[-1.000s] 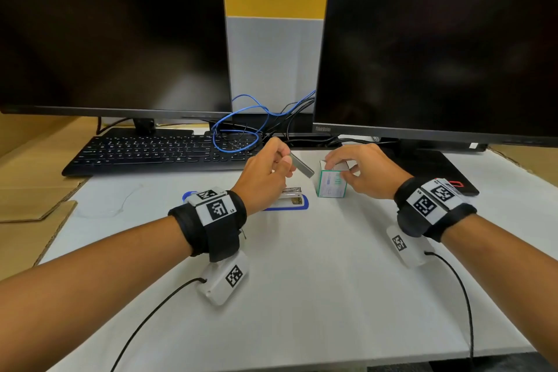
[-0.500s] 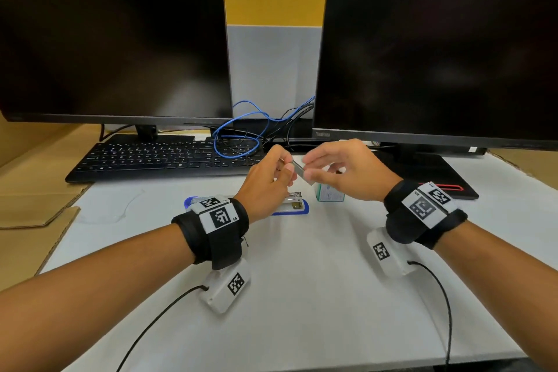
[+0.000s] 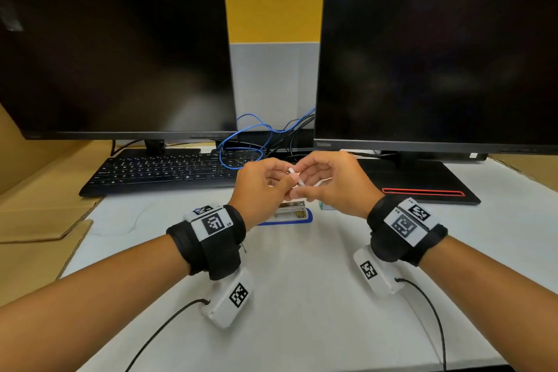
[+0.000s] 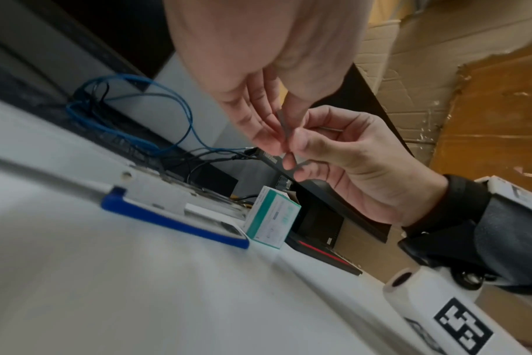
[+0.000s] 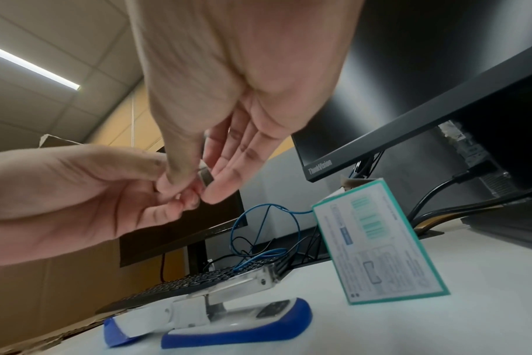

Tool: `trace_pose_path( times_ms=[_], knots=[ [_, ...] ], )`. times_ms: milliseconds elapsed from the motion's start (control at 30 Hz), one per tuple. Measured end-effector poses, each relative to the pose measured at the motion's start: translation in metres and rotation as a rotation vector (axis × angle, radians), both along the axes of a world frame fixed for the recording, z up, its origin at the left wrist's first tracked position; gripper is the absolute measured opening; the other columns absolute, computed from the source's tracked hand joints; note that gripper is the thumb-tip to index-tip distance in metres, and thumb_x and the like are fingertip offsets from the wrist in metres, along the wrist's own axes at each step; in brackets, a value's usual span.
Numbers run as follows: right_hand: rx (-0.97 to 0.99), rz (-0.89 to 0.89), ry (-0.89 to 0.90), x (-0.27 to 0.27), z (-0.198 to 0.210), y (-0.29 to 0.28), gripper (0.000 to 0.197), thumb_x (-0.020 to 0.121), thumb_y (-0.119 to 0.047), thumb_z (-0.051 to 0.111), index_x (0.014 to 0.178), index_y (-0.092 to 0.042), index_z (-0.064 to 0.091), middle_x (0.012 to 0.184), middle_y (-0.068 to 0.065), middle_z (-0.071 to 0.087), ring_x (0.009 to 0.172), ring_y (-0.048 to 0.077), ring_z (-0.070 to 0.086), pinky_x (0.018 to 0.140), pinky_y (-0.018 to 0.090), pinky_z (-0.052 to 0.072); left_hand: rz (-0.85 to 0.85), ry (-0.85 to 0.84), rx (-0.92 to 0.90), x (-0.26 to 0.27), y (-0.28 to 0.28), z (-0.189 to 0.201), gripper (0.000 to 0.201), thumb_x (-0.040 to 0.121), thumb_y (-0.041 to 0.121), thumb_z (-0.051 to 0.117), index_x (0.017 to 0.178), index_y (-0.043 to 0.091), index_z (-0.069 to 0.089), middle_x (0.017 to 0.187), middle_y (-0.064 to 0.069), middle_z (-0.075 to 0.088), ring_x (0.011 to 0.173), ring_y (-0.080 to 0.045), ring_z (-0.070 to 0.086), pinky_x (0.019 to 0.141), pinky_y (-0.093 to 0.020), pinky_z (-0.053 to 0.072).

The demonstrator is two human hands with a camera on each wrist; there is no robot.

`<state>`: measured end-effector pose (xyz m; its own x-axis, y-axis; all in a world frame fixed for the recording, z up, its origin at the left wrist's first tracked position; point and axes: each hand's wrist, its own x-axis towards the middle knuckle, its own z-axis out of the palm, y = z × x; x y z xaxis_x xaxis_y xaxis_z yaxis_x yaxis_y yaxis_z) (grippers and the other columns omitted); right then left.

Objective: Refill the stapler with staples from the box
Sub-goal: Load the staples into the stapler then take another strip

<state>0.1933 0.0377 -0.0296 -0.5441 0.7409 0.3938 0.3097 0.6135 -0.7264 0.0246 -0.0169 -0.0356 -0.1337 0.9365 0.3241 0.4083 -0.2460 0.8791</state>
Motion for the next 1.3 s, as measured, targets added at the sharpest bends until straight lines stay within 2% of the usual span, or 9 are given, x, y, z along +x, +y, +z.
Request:
trace_pose_path(
  times_ms=[200, 533, 767, 900, 967, 1067, 1133, 1200, 1300],
  knots=[
    [-0.062, 0.098, 0.004, 0.003, 0.006, -0.009, 0.046, 0.082, -0.013, 0.074, 0.127, -0.017, 0.065, 0.092, 0.008, 0.077, 0.076, 0.018, 0.077, 0.074, 0.034, 0.063, -0.036, 0.053, 0.004, -0.01, -0.008, 0.005, 0.024, 0.088, 0.015, 0.068, 0.111, 0.01, 0.072, 0.087, -0.01, 0.077, 0.075, -0.025, 0.076, 0.073, -0.034, 0.063],
    [-0.159, 0.125, 0.015, 0.0, 0.011, -0.021, 0.041, 0.078, -0.009, 0.078, 0.116, -0.016, 0.066, 0.092, 0.011, 0.077, 0.077, 0.022, 0.077, 0.075, 0.04, 0.063, -0.077, -0.04, -0.023, -0.019, -0.019, 0.005, 0.019, 0.085, 0.013, 0.071, 0.102, 0.004, 0.071, 0.089, -0.018, 0.075, 0.075, -0.03, 0.074, 0.071, -0.033, 0.063],
    [-0.167, 0.128, -0.036, -0.003, 0.003, -0.021, 0.042, 0.074, -0.007, 0.081, 0.113, -0.017, 0.068, 0.089, 0.006, 0.077, 0.074, 0.019, 0.077, 0.073, 0.036, 0.063, -0.076, -0.102, -0.053, -0.026, -0.018, 0.002, 0.014, 0.09, 0.009, 0.063, 0.101, 0.001, 0.066, 0.089, -0.021, 0.075, 0.076, -0.026, 0.074, 0.073, -0.038, 0.063],
    [-0.095, 0.071, -0.122, 0.001, -0.001, -0.014, 0.045, 0.076, -0.012, 0.08, 0.118, -0.019, 0.065, 0.093, 0.003, 0.077, 0.08, 0.014, 0.076, 0.067, 0.02, 0.06, -0.026, -0.11, -0.062, -0.031, -0.016, 0.002, 0.02, 0.096, 0.005, 0.05, 0.106, 0.003, 0.067, 0.083, -0.015, 0.069, 0.075, -0.026, 0.069, 0.069, -0.04, 0.063],
    [-0.01, -0.001, -0.181, 0.005, -0.002, -0.008, 0.039, 0.077, -0.015, 0.079, 0.115, -0.018, 0.067, 0.094, 0.002, 0.077, 0.082, 0.01, 0.075, 0.064, 0.017, 0.058, -0.011, -0.056, -0.086, -0.036, -0.016, 0.001, 0.026, 0.098, 0.006, 0.042, 0.105, 0.004, 0.068, 0.074, -0.009, 0.057, 0.067, -0.024, 0.062, 0.063, -0.039, 0.062],
    [0.069, -0.079, -0.268, 0.007, -0.004, 0.003, 0.028, 0.078, -0.019, 0.078, 0.106, -0.014, 0.074, 0.095, 0.002, 0.078, 0.084, 0.008, 0.073, 0.077, 0.023, 0.06, 0.011, 0.114, -0.113, -0.038, -0.017, -0.001, 0.025, 0.098, 0.013, 0.041, 0.09, 0.005, 0.064, 0.069, -0.004, 0.048, 0.056, -0.017, 0.049, 0.055, -0.033, 0.05],
    [0.08, -0.092, -0.322, 0.003, -0.006, 0.007, 0.025, 0.079, -0.019, 0.078, 0.103, -0.012, 0.076, 0.094, 0.003, 0.078, 0.081, 0.008, 0.072, 0.075, 0.015, 0.056, 0.038, 0.31, -0.118, -0.038, -0.018, -0.004, 0.03, 0.095, 0.029, 0.051, 0.072, 0.01, 0.052, 0.063, 0.001, 0.043, 0.056, -0.015, 0.041, 0.056, -0.027, 0.039],
    [0.103, -0.105, -0.362, -0.003, -0.01, 0.008, 0.022, 0.08, -0.018, 0.077, 0.101, -0.012, 0.076, 0.091, 0.004, 0.078, 0.076, 0.007, 0.069, 0.068, 0.007, 0.05, 0.058, 0.491, -0.136, -0.039, -0.014, -0.008, 0.048, 0.089, 0.043, 0.058, 0.056, 0.015, 0.037, 0.055, 0.0, 0.036, 0.054, -0.018, 0.034, 0.057, -0.03, 0.032],
    [0.131, -0.113, -0.397, -0.013, -0.015, 0.009, 0.021, 0.082, -0.018, 0.075, 0.102, -0.012, 0.075, 0.092, 0.003, 0.077, 0.078, 0.01, 0.069, 0.071, 0.012, 0.052, 0.063, 0.62, -0.174, -0.041, -0.006, -0.015, 0.055, 0.093, 0.044, 0.05, 0.049, 0.016, 0.034, 0.052, -0.004, 0.037, 0.051, -0.02, 0.033, 0.058, -0.03, 0.032]
  ],
)
